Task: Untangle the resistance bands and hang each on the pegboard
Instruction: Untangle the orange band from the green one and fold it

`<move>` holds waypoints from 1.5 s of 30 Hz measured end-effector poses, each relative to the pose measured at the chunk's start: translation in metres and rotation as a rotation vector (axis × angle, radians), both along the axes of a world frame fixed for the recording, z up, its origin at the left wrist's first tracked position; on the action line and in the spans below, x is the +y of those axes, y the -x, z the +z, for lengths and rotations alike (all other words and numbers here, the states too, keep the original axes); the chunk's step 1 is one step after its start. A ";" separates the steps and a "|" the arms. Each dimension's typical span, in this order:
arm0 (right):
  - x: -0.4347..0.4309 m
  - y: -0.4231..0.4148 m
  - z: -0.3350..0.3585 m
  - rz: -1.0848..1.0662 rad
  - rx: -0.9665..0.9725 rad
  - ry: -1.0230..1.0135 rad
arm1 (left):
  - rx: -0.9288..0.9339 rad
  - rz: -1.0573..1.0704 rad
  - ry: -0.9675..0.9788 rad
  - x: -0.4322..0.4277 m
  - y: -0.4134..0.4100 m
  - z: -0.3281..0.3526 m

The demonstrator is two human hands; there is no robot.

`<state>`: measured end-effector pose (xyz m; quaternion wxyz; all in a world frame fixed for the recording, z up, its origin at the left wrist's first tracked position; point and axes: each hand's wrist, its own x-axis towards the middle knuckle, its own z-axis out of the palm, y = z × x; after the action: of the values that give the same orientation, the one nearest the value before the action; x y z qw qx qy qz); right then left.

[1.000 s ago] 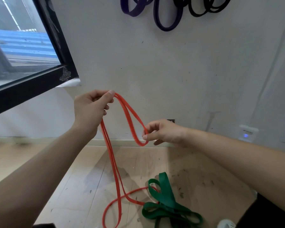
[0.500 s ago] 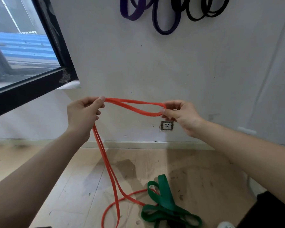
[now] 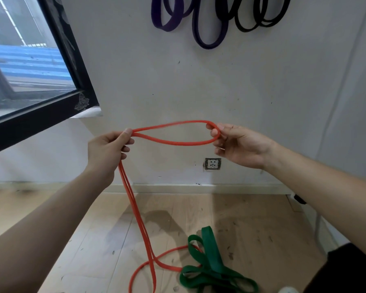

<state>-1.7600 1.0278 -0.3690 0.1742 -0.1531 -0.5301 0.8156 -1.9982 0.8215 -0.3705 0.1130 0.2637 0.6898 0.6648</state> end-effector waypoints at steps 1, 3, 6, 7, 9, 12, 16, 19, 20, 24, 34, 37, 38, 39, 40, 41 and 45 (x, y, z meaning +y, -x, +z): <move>0.001 -0.002 0.000 0.020 -0.011 0.005 | -0.005 0.001 -0.002 0.000 0.000 0.000; 0.003 -0.003 -0.002 0.019 -0.045 -0.046 | -0.007 -0.012 -0.007 -0.001 0.000 0.000; 0.005 -0.002 -0.011 -0.075 -0.126 -0.301 | 0.000 -0.053 -0.009 -0.002 -0.003 0.000; 0.004 -0.002 -0.014 -0.119 -0.160 -0.381 | 0.004 -0.069 -0.005 -0.002 -0.004 0.000; 0.002 -0.003 -0.019 -0.182 -0.226 -0.511 | 0.013 -0.097 0.003 -0.002 -0.006 0.000; 0.001 -0.004 -0.025 -0.211 -0.317 -0.644 | 0.027 -0.152 0.003 -0.002 -0.010 0.002; -0.003 0.000 -0.025 -0.240 -0.402 -0.820 | 0.093 -0.252 0.050 0.001 -0.021 0.004; -0.018 0.007 -0.018 -0.209 -0.349 -0.824 | 0.154 -0.331 0.102 0.005 -0.031 0.005; -0.026 0.010 -0.015 -0.188 -0.319 -0.825 | 0.168 -0.352 0.112 0.006 -0.034 0.005; -0.056 0.022 -0.002 -0.072 -0.244 -0.984 | 0.213 -0.428 0.121 0.008 -0.042 0.006; -0.058 0.011 0.015 -0.051 -0.177 -0.910 | 0.262 -0.617 0.170 0.014 -0.052 0.001; -0.054 0.005 0.023 -0.120 -0.128 -0.914 | 0.249 -0.666 0.209 0.021 -0.060 -0.007; -0.052 0.004 0.026 -0.149 -0.098 -0.910 | 0.247 -0.690 0.225 0.024 -0.062 -0.011; -0.049 0.002 0.028 -0.184 -0.064 -0.905 | 0.255 -0.719 0.244 0.025 -0.063 -0.015; -0.046 0.001 0.032 -0.228 -0.026 -0.895 | 0.269 -0.746 0.272 0.027 -0.063 -0.019; -0.041 -0.001 0.035 -0.283 0.013 -0.874 | 0.281 -0.771 0.309 0.029 -0.063 -0.023; -0.015 -0.014 0.046 -0.528 0.136 -0.711 | 0.293 -0.860 0.493 0.033 -0.061 -0.041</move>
<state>-1.7461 1.0127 -0.3225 0.4526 -0.1600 -0.7078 0.5183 -1.9373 0.8545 -0.4113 0.3370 0.5795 0.6636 0.3321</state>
